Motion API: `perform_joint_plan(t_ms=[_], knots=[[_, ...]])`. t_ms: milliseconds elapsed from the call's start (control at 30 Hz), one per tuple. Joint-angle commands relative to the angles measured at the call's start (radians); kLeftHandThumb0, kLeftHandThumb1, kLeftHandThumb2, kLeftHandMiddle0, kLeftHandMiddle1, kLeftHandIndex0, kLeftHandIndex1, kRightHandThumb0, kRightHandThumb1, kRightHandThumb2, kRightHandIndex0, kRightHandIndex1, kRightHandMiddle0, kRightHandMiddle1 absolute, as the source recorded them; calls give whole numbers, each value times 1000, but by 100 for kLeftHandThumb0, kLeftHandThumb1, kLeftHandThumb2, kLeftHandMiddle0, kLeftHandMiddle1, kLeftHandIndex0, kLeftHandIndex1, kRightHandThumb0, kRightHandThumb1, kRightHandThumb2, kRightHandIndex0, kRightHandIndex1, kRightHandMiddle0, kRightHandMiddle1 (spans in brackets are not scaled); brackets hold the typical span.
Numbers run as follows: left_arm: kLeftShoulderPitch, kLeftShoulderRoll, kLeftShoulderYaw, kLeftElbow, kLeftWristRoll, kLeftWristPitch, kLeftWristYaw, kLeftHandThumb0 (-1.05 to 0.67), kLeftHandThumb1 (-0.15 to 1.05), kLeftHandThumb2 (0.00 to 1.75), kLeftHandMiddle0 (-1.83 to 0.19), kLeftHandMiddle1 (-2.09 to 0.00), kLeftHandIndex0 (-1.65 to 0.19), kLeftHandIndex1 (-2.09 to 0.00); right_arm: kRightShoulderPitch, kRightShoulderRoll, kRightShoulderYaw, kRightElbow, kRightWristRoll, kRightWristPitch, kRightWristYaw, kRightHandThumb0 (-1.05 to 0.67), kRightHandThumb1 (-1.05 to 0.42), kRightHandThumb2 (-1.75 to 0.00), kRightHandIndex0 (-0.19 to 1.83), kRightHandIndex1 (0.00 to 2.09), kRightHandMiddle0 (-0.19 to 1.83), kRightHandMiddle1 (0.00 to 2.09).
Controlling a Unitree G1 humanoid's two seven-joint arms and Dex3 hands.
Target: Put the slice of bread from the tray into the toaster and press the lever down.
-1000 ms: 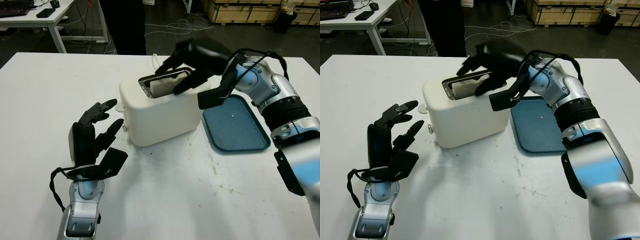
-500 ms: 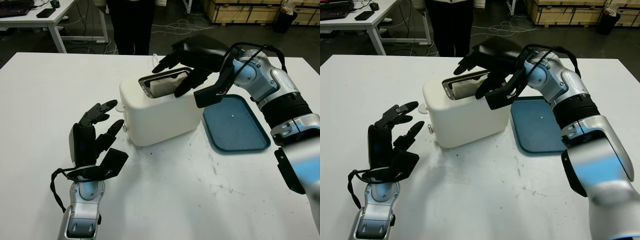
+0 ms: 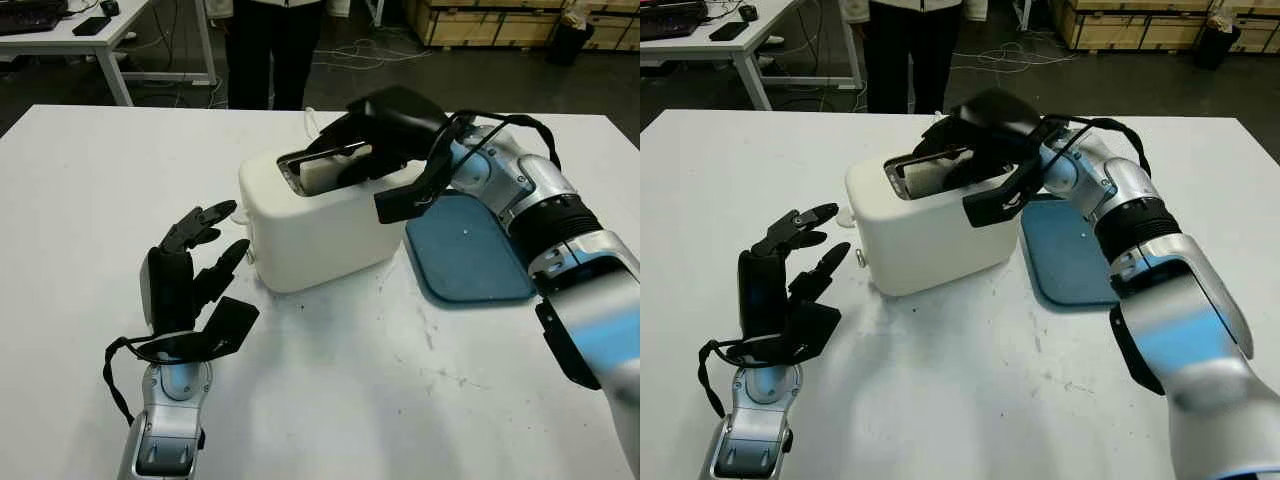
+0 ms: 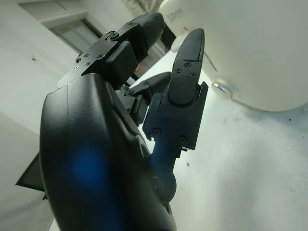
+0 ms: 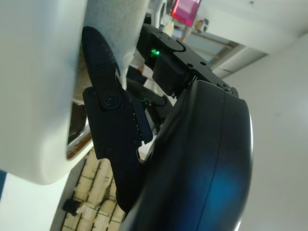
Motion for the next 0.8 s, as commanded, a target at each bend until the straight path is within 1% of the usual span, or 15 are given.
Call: perform_joint_plan(t_ms=[0, 133, 200, 267, 300, 333, 367, 400, 467, 600, 767], knots=[[5, -3, -4, -6, 10, -3, 10, -31, 92, 7, -52, -99, -70, -33, -26, 12, 11, 30, -9, -2, -21, -48, -89, -2, 78, 80, 93, 8], [10, -4, -5, -9, 4, -4, 8, -30, 92, 7, -52, -98, -69, -33, -37, 9, 30, 50, -18, -12, -18, -49, -89, -1, 81, 82, 98, 10], [8, -5, -3, -5, 3, -8, 12, -31, 92, 7, -52, -98, -69, -33, -42, 5, 39, 48, -22, -14, -14, -52, -91, 0, 93, 111, 110, 15], [6, -8, -2, -2, 2, -7, 15, -34, 92, 7, -53, -99, -70, -33, -46, -1, 53, 45, -38, -16, -33, -55, -92, 0, 103, 128, 119, 21], [6, -8, -2, 1, 2, -10, 16, -34, 92, 7, -53, -99, -70, -34, -48, -5, 58, 43, -48, -16, -46, -56, -92, -1, 105, 140, 121, 32], [4, -8, -2, 4, 1, -13, 18, -33, 92, 7, -53, -99, -70, -34, -49, -7, 61, 43, -54, -16, -56, -57, -92, -2, 105, 148, 114, 58], [3, -7, -2, 5, 3, -12, 18, -32, 92, 7, -53, -99, -70, -34, -50, -8, 62, 44, -57, -15, -63, -58, -92, -2, 104, 154, 103, 89], [3, -6, -3, 4, 2, -10, 15, -32, 92, 7, -53, -99, -69, -34, -51, -9, 63, 46, -59, -16, -73, -58, -92, -2, 103, 153, 99, 98], [4, -6, -5, -1, 8, -2, 13, -31, 92, 7, -52, -99, -69, -34, -54, -10, 65, 51, -61, -19, -87, -59, -92, -1, 104, 152, 96, 110], [4, -5, -5, -4, 10, 1, 12, -32, 92, 7, -52, -99, -68, -34, -59, -14, 68, 59, -64, -22, -108, -60, -92, -1, 103, 154, 92, 122], [2, -8, -3, -5, 3, 3, 10, -34, 92, 7, -52, -98, -69, -34, -66, -18, 76, 66, -74, -20, -132, -59, -92, -1, 101, 158, 90, 125]])
